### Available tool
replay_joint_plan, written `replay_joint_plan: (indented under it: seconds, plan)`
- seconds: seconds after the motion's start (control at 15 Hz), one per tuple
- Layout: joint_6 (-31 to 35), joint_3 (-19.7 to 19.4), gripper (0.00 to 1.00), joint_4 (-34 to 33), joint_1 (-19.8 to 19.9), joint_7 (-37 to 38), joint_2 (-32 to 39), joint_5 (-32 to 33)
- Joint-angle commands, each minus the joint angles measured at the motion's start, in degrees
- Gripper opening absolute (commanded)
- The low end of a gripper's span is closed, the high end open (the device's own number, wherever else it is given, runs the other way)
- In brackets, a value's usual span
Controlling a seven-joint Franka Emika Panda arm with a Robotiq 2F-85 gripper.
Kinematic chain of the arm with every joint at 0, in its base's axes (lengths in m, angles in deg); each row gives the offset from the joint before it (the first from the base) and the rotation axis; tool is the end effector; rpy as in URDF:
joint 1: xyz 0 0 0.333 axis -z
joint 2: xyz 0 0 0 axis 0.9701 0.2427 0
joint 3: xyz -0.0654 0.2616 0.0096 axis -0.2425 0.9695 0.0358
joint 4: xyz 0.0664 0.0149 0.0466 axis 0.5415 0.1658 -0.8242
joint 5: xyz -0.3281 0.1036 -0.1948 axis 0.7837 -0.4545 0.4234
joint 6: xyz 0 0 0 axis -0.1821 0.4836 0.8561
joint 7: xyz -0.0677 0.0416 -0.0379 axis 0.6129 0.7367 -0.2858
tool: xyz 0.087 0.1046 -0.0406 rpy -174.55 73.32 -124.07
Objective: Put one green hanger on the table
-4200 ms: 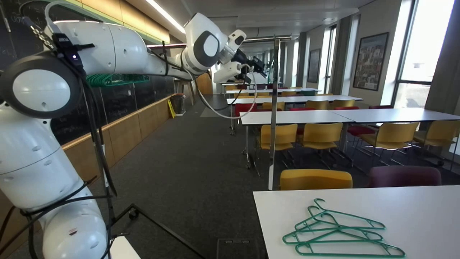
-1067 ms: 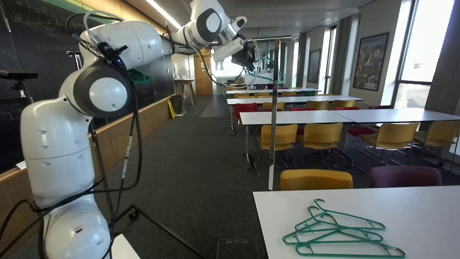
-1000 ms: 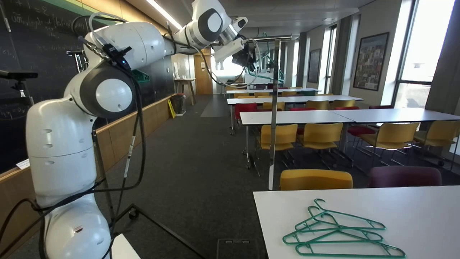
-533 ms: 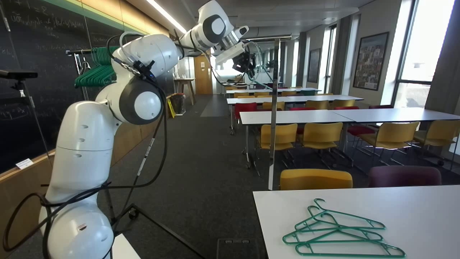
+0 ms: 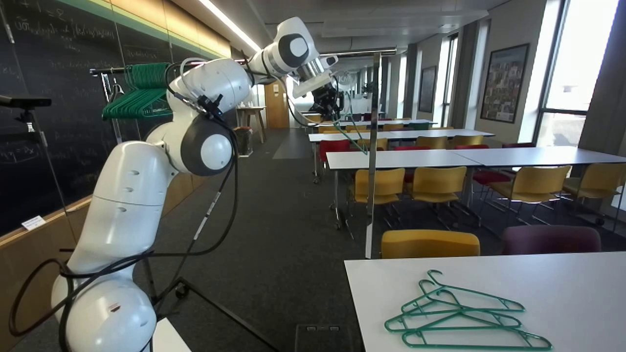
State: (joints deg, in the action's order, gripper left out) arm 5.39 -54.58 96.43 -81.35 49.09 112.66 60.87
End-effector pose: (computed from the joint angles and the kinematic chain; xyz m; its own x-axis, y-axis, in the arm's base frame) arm 0.6577 0.0297 0.6721 0.8669 0.3754 0.3278 0.2457 -0.8942 0.3742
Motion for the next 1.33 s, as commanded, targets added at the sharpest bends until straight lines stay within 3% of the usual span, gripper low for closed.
replay_joint_plan:
  seconds: [0.0, 0.2, 0.67, 0.93, 1.27]
  plan:
    - [-4.77, 0.15, 0.02, 8.84, 0.85, -2.79, -5.44, -0.43]
    - [-5.31, -0.49, 0.02, 17.14, 0.71, -4.18, -10.42, 2.12]
    - [1.72, -2.29, 0.02, 33.42, 1.77, -2.59, -21.93, 8.61]
    - [-2.69, -3.58, 0.02, 43.58, 3.35, -5.45, -29.99, -2.10]
    - [-13.16, -4.88, 0.02, 52.59, 5.50, -8.74, -36.39, -5.59]
